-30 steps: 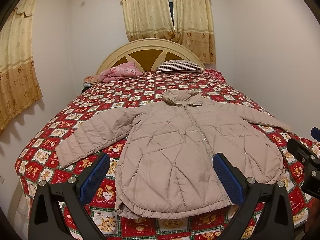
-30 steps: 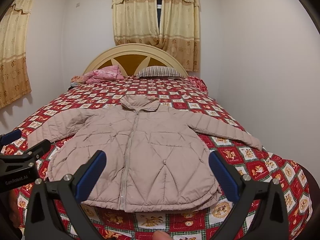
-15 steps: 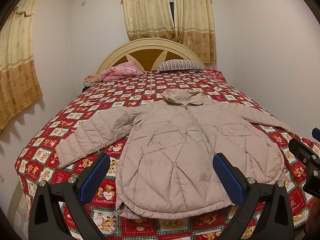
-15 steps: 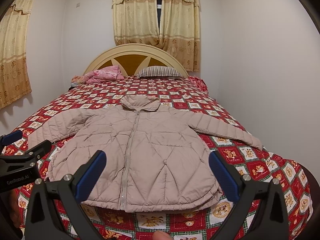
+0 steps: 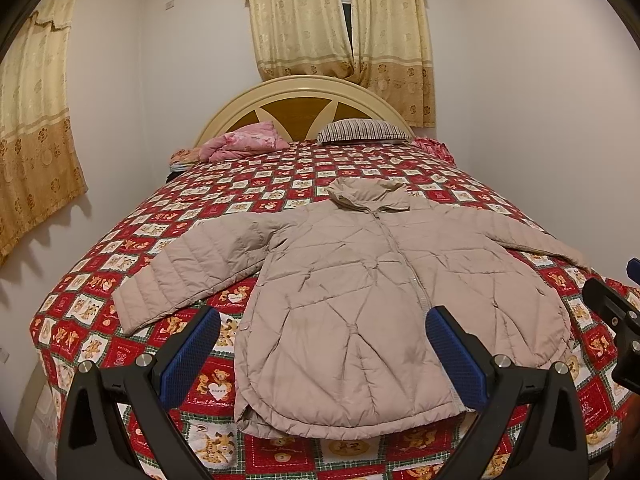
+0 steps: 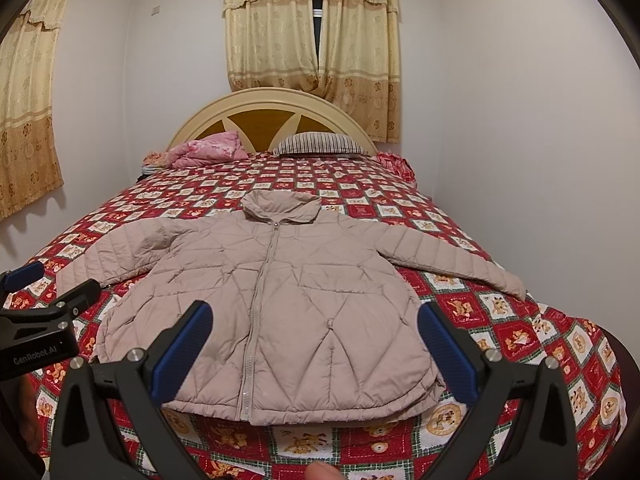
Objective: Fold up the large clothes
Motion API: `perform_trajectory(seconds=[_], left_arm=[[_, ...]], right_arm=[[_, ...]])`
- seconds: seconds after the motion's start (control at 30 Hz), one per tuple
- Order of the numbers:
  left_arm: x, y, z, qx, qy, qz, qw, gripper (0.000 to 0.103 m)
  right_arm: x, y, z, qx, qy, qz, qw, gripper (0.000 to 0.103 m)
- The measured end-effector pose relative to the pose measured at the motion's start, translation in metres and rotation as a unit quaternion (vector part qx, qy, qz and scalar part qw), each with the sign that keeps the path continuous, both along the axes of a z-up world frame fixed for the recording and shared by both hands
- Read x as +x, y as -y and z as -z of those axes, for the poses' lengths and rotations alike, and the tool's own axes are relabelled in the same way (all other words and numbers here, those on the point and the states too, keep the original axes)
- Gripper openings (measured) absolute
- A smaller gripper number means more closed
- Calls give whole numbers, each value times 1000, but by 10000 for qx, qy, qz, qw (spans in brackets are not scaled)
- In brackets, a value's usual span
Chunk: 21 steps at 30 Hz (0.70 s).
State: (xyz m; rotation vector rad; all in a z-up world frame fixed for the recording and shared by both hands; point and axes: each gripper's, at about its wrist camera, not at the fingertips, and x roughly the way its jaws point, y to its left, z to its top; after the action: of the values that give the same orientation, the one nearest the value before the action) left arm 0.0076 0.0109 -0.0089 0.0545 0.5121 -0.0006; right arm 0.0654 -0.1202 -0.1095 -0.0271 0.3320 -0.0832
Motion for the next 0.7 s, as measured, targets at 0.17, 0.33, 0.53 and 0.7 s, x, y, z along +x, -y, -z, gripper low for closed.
perform_trajectory(seconds=[0.17,0.33,0.53,0.7], left_arm=[[0,0,-1,1,-1,8,10000,102],[0,-1,-1,-3,-2,9,10000,102],[0,-1,-1,-4,-4,13,10000,102],[1,-1,0,-22,-24,30,10000,102]], right_arm=[[0,0,-1,-2,0,1,10000,103],[0,-1,-1,4,-5,-7,10000,103],[1,-3,0,13,-25,-44,10000,103],[2,-3,1,30,-33,-141,9999,103]])
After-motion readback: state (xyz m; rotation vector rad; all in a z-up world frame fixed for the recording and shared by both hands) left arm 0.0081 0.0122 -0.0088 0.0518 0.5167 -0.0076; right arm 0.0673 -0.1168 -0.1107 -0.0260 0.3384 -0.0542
